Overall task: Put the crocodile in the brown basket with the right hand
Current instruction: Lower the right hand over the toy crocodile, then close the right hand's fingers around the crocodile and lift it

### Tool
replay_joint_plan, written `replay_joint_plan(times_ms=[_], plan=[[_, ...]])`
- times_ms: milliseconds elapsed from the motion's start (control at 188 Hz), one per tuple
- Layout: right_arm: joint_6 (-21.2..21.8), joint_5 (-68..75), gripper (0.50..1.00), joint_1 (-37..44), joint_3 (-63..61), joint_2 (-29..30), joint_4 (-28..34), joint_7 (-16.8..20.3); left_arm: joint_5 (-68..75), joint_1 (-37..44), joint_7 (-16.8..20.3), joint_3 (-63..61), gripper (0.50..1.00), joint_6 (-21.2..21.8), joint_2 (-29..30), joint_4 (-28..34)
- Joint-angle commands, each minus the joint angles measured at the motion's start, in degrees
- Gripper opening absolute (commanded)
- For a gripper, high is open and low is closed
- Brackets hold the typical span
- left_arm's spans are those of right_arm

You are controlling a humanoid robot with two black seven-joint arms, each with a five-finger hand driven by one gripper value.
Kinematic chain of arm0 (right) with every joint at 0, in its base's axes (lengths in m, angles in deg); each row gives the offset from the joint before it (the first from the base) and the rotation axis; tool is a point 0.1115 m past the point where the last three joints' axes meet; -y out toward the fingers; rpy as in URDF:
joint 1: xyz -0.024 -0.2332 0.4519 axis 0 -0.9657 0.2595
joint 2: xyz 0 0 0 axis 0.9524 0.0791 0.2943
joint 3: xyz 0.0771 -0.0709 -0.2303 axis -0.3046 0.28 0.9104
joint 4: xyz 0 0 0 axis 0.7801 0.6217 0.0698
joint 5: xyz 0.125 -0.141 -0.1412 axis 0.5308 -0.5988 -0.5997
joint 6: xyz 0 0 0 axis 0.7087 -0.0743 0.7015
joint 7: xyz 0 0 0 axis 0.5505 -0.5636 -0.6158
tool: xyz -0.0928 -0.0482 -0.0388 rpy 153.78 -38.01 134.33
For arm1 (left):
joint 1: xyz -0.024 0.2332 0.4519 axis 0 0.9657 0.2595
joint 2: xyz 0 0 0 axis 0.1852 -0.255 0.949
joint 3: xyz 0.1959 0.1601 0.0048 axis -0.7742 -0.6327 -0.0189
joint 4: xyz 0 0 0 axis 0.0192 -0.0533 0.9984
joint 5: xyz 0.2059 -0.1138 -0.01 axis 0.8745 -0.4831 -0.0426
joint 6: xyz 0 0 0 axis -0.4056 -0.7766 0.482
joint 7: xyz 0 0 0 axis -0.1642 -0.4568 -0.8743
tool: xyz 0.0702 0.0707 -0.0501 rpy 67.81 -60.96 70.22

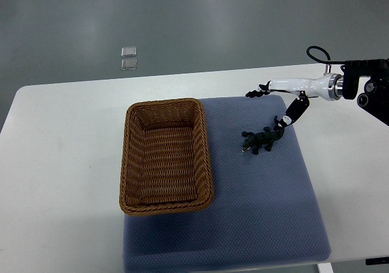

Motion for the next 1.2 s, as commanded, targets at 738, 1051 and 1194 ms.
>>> replay_joint_plan(times_ms=[738,1051,1194], plan=[[-9.66,-0.39,0.909,1.27,10.53,1.03,3.46,-0.09,0.00,-0.01,0.06,-0.04,1.000,0.01,0.00,0.00],[-13.88,-0.83,0.901,-1.02,12.64,1.12,3.38,-0.17,0.00,-0.01,0.06,0.05,1.000,0.01,0.00,0.00],[-14.75,-0.83,0.901,-1.11,13.34,1.12,3.38,-0.17,0.00,-0.01,-0.03,0.05,1.000,0.01,0.00,0.00]])
